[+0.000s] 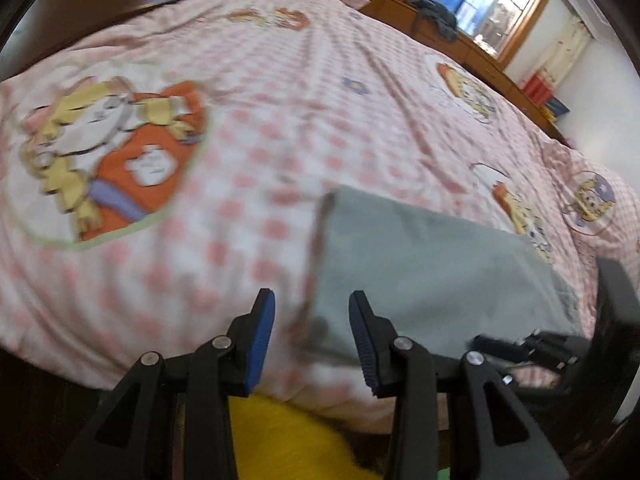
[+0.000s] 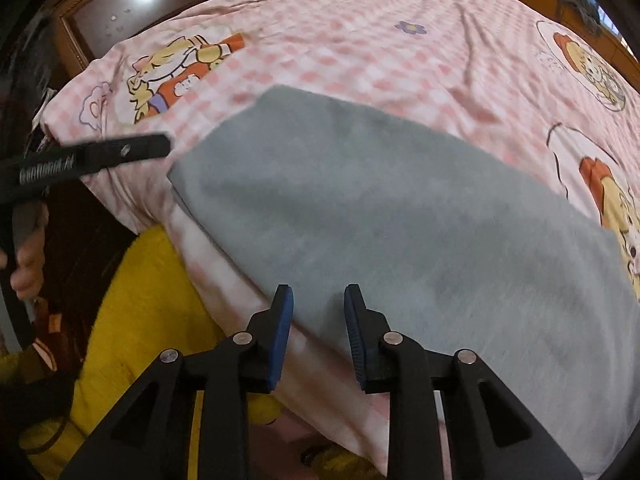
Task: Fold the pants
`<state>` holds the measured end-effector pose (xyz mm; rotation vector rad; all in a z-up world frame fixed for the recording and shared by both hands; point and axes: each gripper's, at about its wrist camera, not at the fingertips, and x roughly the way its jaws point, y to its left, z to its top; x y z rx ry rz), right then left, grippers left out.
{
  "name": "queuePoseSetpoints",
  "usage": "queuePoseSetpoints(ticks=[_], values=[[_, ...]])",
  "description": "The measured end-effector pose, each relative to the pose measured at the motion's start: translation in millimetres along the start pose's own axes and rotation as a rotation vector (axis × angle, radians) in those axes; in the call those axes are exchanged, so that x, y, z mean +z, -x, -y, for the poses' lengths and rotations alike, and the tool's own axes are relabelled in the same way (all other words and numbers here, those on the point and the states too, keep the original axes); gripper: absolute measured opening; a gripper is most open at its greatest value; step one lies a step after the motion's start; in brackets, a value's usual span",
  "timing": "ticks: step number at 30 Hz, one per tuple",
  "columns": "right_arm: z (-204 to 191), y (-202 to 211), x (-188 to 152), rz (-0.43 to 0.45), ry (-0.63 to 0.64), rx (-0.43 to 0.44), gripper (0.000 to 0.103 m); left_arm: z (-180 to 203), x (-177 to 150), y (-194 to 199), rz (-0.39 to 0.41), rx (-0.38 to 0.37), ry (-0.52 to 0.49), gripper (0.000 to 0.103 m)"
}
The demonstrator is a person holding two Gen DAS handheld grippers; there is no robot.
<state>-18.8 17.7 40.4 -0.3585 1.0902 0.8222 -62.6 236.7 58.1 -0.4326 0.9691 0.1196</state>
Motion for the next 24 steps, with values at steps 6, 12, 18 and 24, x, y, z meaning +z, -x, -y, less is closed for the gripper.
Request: queuePoseSetpoints(ticks=[6,12,18,24], values=[[9.7,-1.0,-11.3,0.000,-0.067,0.087,0.028,18.2,-2.4,-42.2,-0.073,0.075,-0.034,0.040],[98.6,49.1,-26.1,0.130,-0.313,0.048,0.028,29.9,9.6,-31.1,-0.038,0.100,-0.044,0.040],[211.6,76.2,-33.0,0.194,-0.516,-0.116,0.028,77.0,26.4,-37.6,-0.017,0.026,-0.104,0.040],[277.3,43.6,-9.2,0.124,-0.586,-0.026,0.028,96.0,8.0,-72.6,-0.097,0.044,-0.108,0.040]])
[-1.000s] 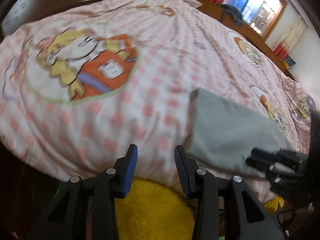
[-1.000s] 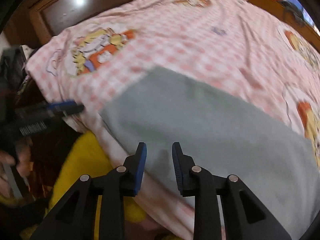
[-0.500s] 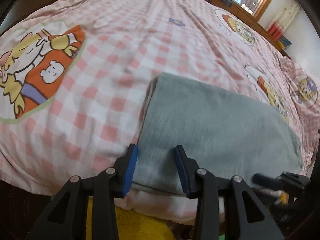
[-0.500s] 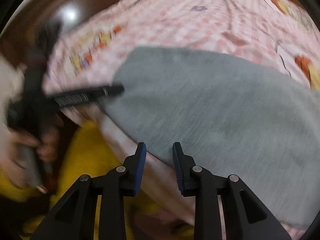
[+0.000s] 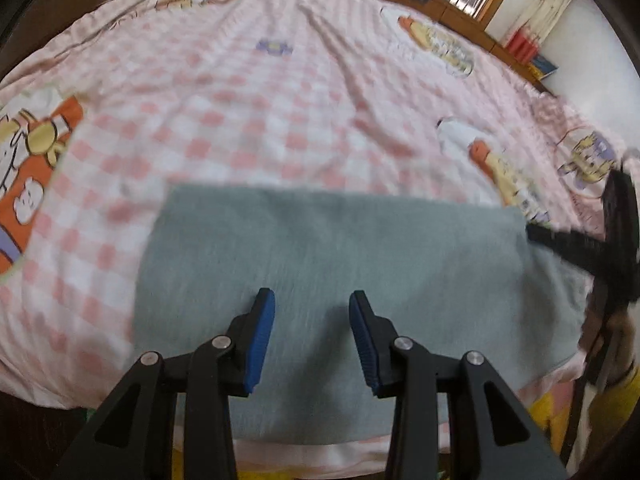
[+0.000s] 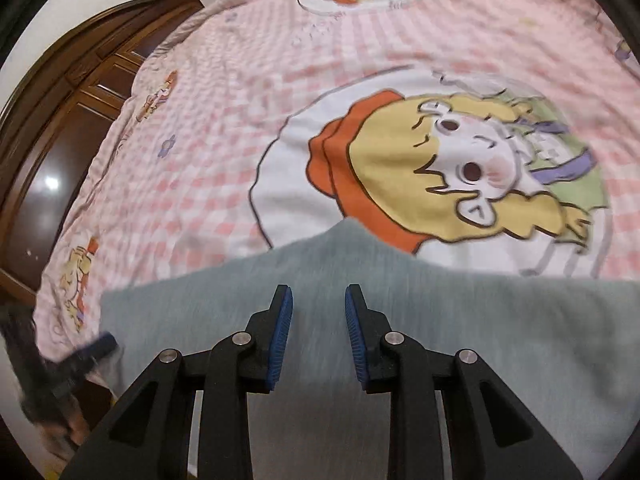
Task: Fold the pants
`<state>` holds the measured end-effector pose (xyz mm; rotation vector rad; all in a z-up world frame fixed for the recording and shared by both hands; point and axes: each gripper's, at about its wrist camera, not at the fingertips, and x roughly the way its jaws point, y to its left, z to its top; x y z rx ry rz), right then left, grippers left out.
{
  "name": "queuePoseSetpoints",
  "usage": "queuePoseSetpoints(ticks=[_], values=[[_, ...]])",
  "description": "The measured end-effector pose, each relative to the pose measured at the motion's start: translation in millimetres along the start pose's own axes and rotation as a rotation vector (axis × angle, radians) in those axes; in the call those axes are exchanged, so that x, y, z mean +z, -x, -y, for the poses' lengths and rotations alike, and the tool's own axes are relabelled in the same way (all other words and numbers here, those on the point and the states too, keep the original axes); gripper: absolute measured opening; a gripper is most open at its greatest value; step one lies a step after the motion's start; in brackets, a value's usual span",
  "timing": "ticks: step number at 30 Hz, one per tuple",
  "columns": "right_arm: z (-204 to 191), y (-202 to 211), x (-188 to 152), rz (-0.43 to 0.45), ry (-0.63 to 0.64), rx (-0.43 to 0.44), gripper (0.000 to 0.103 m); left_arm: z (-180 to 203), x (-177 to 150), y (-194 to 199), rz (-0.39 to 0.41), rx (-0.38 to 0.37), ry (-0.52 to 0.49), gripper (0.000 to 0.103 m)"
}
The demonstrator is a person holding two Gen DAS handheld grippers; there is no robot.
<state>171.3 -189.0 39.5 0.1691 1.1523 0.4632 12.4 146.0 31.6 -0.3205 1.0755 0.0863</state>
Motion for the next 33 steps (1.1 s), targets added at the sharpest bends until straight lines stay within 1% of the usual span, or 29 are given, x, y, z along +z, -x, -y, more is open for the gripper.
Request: queuePoseSetpoints(ticks=[2,3,5,6,8,9,11,13,16,18,20,21,22,23,24,26,27,29,30,31,32,33], values=[[-0.6,-26.9,5.2,-0.030,0.039,-0.085,0.027,-3.1,-6.4,-4.6,0.006,0.022,-0.009,0.039],[1.1,-37.7,8.0,-0.036,0.036,-0.097,0.026,-5.2,-9.0,-3.5,0.019,0.020,-0.009,0.039],[1.0,-40.6,13.5,0.010,0.028,-0.109,0.026,-7.9,-10.7,-1.0,0.024,0.016,-0.008,0.039],[-2.1,-39.8,17.2,0.024,0.037,-0.142,0.025,-9.1,-11.1,-0.3,0.023,0.015,-0.008,0.039],[-3.4,-36.9,22.0,0.051,0.044,-0.246,0.025,-9.9,-11.2,-0.1,0.022,0.013,-0.006,0.039],[-1.7,-31.7,21.7,0.054,0.028,-0.262,0.025,-10.4,-11.0,1.0,0.024,0.010,-0.005,0.039],[2.8,-12.2,12.7,0.074,-0.016,-0.193,0.025,-11.3,-10.9,2.6,0.029,0.002,-0.002,0.039],[2.9,11.7,-2.8,0.097,0.006,-0.163,0.025,-13.8,-12.0,5.0,0.035,-0.007,0.001,0.039],[15.3,42.2,-24.0,0.123,0.049,-0.209,0.025,-17.4,-15.3,6.9,0.039,-0.013,0.008,0.039],[42.9,55.5,-35.6,0.113,0.012,-0.244,0.025,-18.0,-17.4,7.9,0.045,-0.009,0.002,0.039],[81.5,60.8,-43.5,0.091,-0.060,-0.335,0.025,-17.9,-19.3,8.3,0.047,0.000,-0.007,0.039],[107.8,61.1,-48.8,0.067,-0.105,-0.440,0.025,-18.0,-20.6,8.4,0.047,0.007,-0.012,0.039],[124.8,61.1,-52.4,0.054,-0.123,-0.518,0.025,-18.2,-22.1,9.1,0.048,0.014,-0.016,0.039],[144.4,64.8,-59.1,0.052,-0.131,-0.561,0.008,-18.6,-23.0,9.3,0.048,0.018,-0.018,0.039],[156.2,72.1,-65.3,0.060,-0.147,-0.526,0.000,-19.8,-25.3,10.1,0.047,0.025,-0.021,0.039],[165.0,94.2,-75.9,0.085,-0.236,-0.432,0.000,-22.1,-28.0,11.2,0.047,0.032,-0.024,0.039],[162.5,104.6,-80.6,0.093,-0.246,-0.423,0.002,-23.9,-29.8,12.1,0.048,0.034,-0.024,0.039],[145.2,123.6,-87.8,0.118,-0.219,-0.425,0.014,-26.5,-30.6,13.1,0.046,0.030,-0.018,0.039],[134.9,130.0,-92.6,0.134,-0.196,-0.396,0.016,-27.8,-30.4,13.4,0.044,0.024,-0.012,0.039],[121.6,135.7,-98.5,0.143,-0.160,-0.344,0.021,-29.1,-29.9,13.5,0.040,0.019,-0.008,0.039],[111.1,136.2,-102.6,0.143,-0.135,-0.315,0.024,-30.3,-29.2,13.1,0.035,0.015,-0.004,0.039],[103.8,133.8,-108.8,0.131,-0.111,-0.302,0.024,-30.8,-28.3,13.0,0.031,0.012,0.001,0.039]])
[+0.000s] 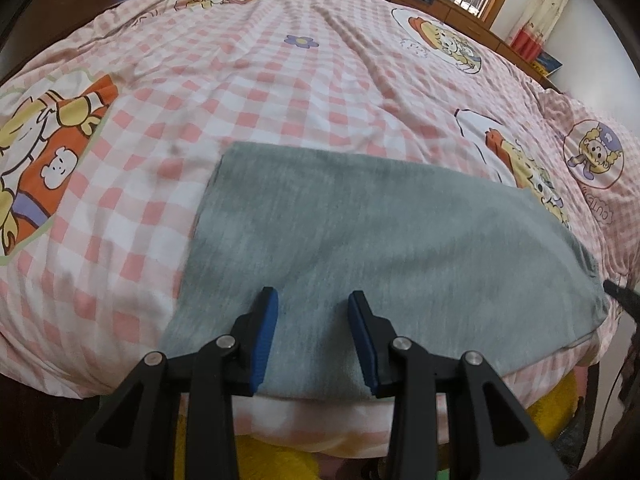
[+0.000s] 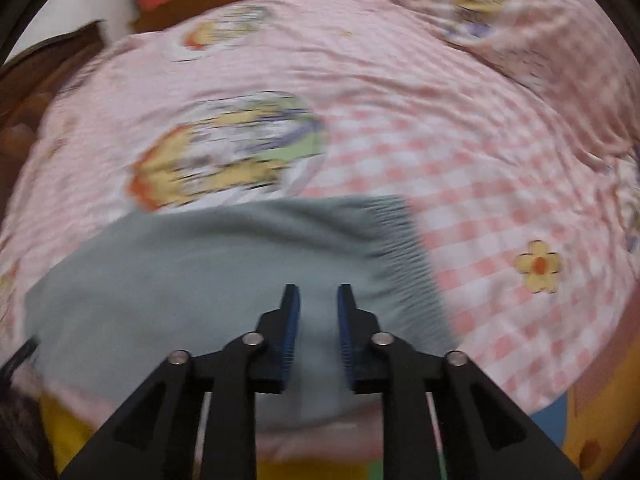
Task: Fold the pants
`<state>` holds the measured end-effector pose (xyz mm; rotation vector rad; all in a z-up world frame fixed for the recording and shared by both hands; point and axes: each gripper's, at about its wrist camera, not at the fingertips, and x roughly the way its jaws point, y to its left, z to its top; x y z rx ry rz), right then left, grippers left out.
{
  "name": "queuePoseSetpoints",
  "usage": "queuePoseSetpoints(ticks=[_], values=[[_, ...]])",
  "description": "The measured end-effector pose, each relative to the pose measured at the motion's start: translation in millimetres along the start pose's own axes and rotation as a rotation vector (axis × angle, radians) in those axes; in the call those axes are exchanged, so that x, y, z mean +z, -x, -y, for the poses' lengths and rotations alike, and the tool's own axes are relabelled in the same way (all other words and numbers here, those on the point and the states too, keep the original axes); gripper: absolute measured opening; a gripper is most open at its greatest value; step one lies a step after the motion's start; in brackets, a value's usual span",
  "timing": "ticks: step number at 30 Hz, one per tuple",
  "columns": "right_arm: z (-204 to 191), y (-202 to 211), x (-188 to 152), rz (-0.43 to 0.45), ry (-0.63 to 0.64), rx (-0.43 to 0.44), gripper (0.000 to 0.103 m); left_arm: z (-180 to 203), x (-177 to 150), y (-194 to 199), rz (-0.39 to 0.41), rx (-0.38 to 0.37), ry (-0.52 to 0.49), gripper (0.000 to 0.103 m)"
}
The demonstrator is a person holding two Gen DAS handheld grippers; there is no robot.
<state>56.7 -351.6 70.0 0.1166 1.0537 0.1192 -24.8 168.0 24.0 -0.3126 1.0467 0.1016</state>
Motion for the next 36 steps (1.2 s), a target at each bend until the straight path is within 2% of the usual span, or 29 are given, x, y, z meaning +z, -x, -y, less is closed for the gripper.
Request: queuePoseSetpoints(ticks=[2,4,5,6,8,10,13,16,18,19,20,25,30,33,36], values=[[-8.1,-9.8,-19.1,-0.054,0.058,-0.030,0.025,-2.1,0.2,0.7,-0.003,-0.007,0.007,0.039],[-6.5,-30.5,-46.2,-0.137,0.102,-0.118,0.024,-4.6,-1.7,3.2,-0.004,-0.001,0.006,0.039],[-5.1,-36.4,-59.8,-0.131,0.113,-0.123,0.024,-5.7,-2.2,4.2,-0.005,-0.001,0.011,0.039],[-5.4,-32.3,-66.7,-0.090,0.127,-0.123,0.024,-7.7,-3.3,6.3,-0.008,-0.004,0.021,0.039],[-12.1,-23.4,-68.4,-0.090,0.147,-0.161,0.024,-12.4,-4.8,11.8,-0.015,-0.008,0.038,0.039],[-17.0,-15.9,-63.3,-0.099,0.110,-0.179,0.025,-17.5,-6.0,20.3,-0.009,-0.006,0.053,0.039],[-31.0,-5.8,-55.4,-0.059,0.116,-0.116,0.025,-28.0,-5.7,34.5,0.031,0.038,0.066,0.042],[-57.4,4.7,-51.2,-0.020,0.152,-0.035,0.025,-43.0,-6.1,43.9,0.069,0.063,0.097,0.055],[-78.5,5.3,-49.8,-0.015,0.175,0.023,0.036,-53.3,-6.8,44.5,0.075,0.067,0.125,0.056],[-88.0,1.6,-49.8,-0.016,0.187,0.036,0.045,-57.9,-6.9,43.2,0.072,0.062,0.142,0.055],[-93.9,-1.9,-51.8,-0.019,0.193,0.037,0.049,-61.5,-7.3,41.4,0.069,0.053,0.157,0.055],[-113.6,-36.1,-62.7,-0.101,0.185,0.012,0.049,-61.4,-10.8,29.7,0.035,-0.017,0.179,0.055],[-120.8,-38.0,-69.8,-0.086,0.206,-0.040,0.051,-32.1,-21.0,32.2,0.040,-0.077,0.091,0.055],[-117.0,-38.5,-68.6,-0.092,0.197,-0.028,0.051,-20.5,-24.9,33.3,0.065,-0.038,0.040,0.055],[-117.7,-40.7,-67.5,-0.090,0.197,-0.027,0.052,-28.0,-27.2,29.2,0.066,0.001,0.090,0.055]])
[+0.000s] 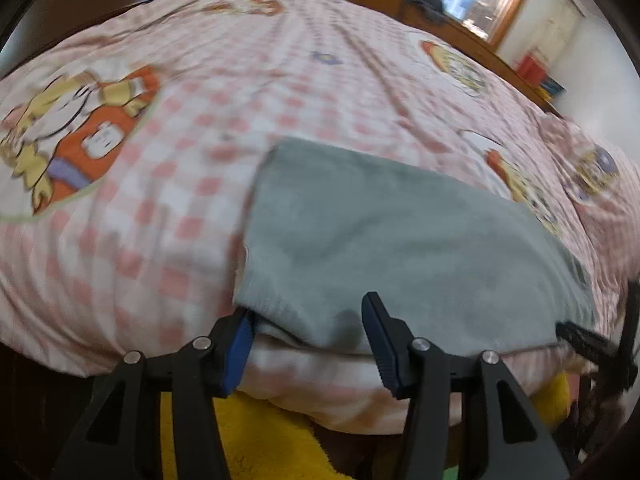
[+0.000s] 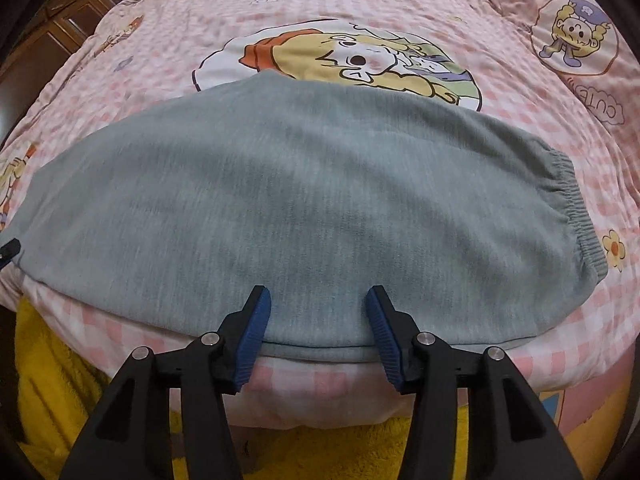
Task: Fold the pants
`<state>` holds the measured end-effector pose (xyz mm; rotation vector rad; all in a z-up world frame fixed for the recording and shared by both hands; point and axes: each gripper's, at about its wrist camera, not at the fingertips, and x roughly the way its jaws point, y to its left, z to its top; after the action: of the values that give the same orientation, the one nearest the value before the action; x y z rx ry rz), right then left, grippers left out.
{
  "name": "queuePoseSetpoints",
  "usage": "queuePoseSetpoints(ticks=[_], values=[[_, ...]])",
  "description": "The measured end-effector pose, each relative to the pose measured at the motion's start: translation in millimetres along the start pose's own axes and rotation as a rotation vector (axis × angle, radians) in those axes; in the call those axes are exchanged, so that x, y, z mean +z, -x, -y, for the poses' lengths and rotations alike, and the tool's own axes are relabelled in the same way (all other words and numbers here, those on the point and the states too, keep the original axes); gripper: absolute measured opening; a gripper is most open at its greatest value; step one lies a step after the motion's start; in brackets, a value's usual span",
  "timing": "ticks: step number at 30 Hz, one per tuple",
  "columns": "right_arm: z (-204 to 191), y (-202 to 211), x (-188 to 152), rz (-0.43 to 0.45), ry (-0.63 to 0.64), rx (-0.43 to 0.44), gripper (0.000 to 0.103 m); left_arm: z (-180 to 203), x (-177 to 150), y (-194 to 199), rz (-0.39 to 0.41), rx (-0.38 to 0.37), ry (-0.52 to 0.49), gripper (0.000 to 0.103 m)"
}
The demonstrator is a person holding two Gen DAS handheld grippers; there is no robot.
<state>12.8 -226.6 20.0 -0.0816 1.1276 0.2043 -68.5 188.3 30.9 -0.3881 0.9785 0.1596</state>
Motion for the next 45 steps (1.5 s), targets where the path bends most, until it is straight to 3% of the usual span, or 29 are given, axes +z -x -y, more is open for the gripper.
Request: queuePoseSetpoints(ticks=[2,5,11,14,18,22,24,26,31,38,45], values=[[-0.9,-1.0,0.9,0.003,0.005,-0.004,0.052,-10.4,-0.3,-4.4,-0.005,0.027,0.061,0.055],[-1.0,-1.6,0.8,0.004,0.004,-0.003,0.053,-19.6,-0.1,-7.5,-0.008,0.003,0.122,0.055],[-2.0,-3.2,1.8,0.006,0.005,-0.001,0.055,1.9,-3.1,4.5,0.041,-0.077,0.077,0.047],[-1.8,-3.4,2.2,0.009,0.002,0.003,0.055,10.6,-1.2,-5.2,0.030,-0.027,0.031,0.047],[-2.6,-3.6,2.3,0.016,-0.001,0.005,0.055,-2.2,-2.0,-15.6,0.029,-0.019,0.103,0.046],[-2.8,-4.2,3.2,0.017,-0.002,0.005,0.056,-2.3,6.0,-23.2,0.060,-0.006,0.104,0.046],[-2.5,-3.4,2.7,0.019,-0.006,0.008,0.056,-3.0,9.4,-24.8,0.064,0.001,0.104,0.040],[-1.4,-0.3,3.5,0.022,-0.015,0.019,0.056,-2.2,11.8,-22.9,0.074,0.008,0.097,0.014],[8.4,14.5,6.6,0.057,-0.051,0.042,0.055,1.3,18.5,-6.2,0.100,-0.029,0.080,0.010],[27.4,36.3,7.1,0.117,-0.101,0.050,0.055,41.0,38.8,35.7,0.161,-0.145,0.010,0.010],[55.2,50.5,-2.1,0.147,-0.177,0.056,0.056,121.0,53.6,59.2,0.169,-0.242,-0.164,0.006]])
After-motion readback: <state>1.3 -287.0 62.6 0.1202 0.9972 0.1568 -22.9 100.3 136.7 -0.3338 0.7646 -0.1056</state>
